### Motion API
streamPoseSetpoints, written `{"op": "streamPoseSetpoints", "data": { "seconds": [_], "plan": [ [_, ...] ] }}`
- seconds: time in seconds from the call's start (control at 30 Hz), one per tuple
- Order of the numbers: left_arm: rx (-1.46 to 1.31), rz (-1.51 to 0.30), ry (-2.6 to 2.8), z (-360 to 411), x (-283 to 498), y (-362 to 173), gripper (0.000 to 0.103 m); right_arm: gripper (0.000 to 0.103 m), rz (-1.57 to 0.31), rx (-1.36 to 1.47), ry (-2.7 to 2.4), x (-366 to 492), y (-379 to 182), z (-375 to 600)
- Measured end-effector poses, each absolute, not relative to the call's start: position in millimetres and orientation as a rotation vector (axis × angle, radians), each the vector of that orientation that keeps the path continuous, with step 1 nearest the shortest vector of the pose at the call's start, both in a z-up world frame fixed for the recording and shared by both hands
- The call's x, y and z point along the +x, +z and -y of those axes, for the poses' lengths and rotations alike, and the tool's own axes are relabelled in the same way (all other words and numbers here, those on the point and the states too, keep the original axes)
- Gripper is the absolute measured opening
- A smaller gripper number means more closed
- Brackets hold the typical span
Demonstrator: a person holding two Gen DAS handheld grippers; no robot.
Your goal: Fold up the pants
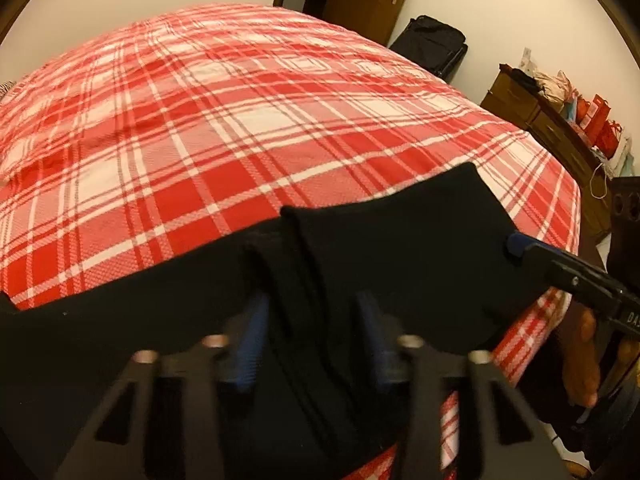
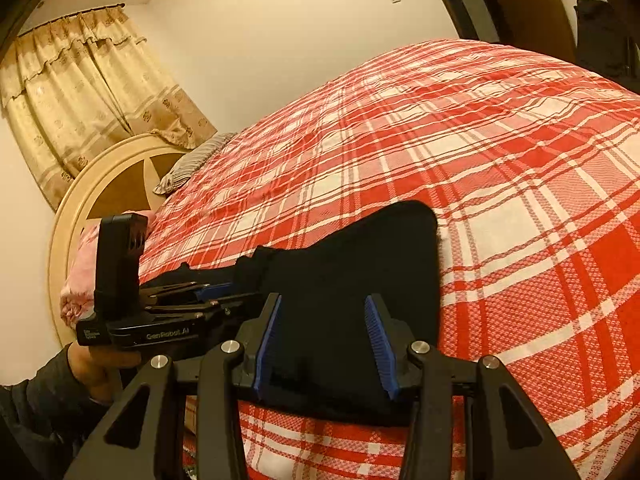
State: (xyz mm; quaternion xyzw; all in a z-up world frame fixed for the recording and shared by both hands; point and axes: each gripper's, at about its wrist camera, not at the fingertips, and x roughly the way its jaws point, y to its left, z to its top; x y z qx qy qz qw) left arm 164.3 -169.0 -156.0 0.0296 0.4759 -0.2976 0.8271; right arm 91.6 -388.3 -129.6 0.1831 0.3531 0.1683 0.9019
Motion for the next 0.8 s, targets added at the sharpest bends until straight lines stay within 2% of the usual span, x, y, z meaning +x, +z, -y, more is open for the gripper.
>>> {"op": "streamPoseSetpoints", "data": {
  "seconds": [0.03,0.1,0.47,0.8],
  "plan": [
    [0.059,-1.008,-0.640,168,164,-154,0.015,0.045,-0.723,0.375,0.343,89,-129,389],
    [0.053,-0.986,-0.660,165,158,-146,0.013,0.045,-0.704,0.365,0.334,86,-127,390],
    [-0.062,-0.951,-0.651,95,146,-98,0.012,0.050,-0.674,0.343,0.341,80,-126,386],
    [-0.083,-0.990,-0.514,48,154,-134,0.012,0.050,-0.702,0.202,0.503,70,-129,339]
  ]
}}
